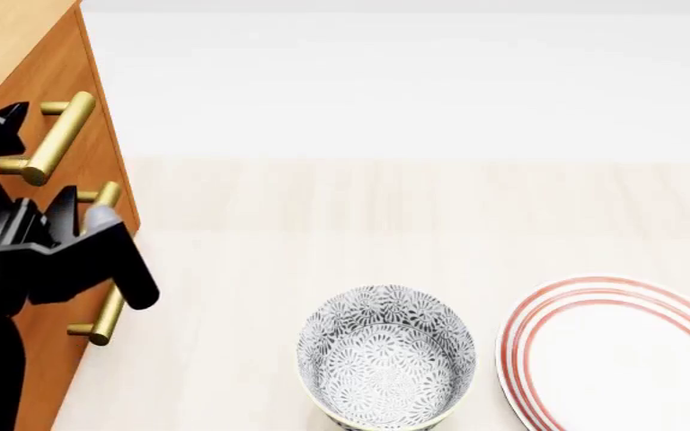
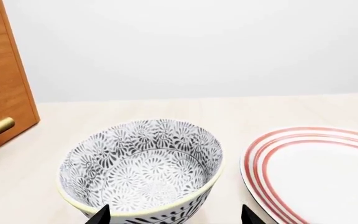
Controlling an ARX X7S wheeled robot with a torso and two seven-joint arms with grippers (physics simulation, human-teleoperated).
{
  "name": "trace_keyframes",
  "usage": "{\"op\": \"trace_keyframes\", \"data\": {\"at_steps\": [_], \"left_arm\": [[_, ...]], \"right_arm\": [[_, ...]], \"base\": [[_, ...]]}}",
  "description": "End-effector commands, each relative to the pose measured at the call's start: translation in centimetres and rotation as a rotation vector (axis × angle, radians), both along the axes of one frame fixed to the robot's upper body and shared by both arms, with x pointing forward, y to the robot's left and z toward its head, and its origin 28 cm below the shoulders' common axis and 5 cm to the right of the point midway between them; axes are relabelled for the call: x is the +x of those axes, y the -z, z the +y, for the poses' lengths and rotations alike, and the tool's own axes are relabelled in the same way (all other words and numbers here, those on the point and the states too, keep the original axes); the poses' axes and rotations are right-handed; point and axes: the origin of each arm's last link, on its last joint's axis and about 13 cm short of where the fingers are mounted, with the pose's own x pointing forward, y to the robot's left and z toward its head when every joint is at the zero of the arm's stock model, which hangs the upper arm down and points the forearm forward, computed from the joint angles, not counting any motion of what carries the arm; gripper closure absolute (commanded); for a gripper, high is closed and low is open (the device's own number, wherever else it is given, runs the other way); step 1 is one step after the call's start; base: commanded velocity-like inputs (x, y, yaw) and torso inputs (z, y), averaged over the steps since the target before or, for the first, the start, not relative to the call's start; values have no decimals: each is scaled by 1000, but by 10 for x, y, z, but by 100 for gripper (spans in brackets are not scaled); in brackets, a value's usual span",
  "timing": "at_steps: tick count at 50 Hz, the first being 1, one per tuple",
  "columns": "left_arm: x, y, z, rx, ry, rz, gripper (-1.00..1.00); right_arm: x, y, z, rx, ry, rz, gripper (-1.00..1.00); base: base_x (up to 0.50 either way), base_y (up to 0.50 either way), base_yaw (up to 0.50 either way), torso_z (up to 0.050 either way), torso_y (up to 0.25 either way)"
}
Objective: Open the top drawer of the cabinet.
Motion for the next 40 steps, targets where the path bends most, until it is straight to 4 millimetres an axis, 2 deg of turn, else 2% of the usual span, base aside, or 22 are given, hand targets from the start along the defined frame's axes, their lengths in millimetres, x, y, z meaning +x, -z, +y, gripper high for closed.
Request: {"op": "trace_keyframes", "data": {"at_steps": [1, 16, 40], "left_arm": [[8, -1, -4, -35, 0, 9, -100], [15, 10, -1, -19, -18, 40, -100], [24, 15, 1, 17, -65, 47, -100]], "right_arm": [[1, -1, 1, 6, -7, -11, -100], [1, -1, 1, 6, -8, -7, -100], [2, 1, 1, 9, -8, 2, -100]], "base": [[0, 0, 0, 0, 0], [0, 0, 0, 0, 0], [0, 0, 0, 0, 0]]}}
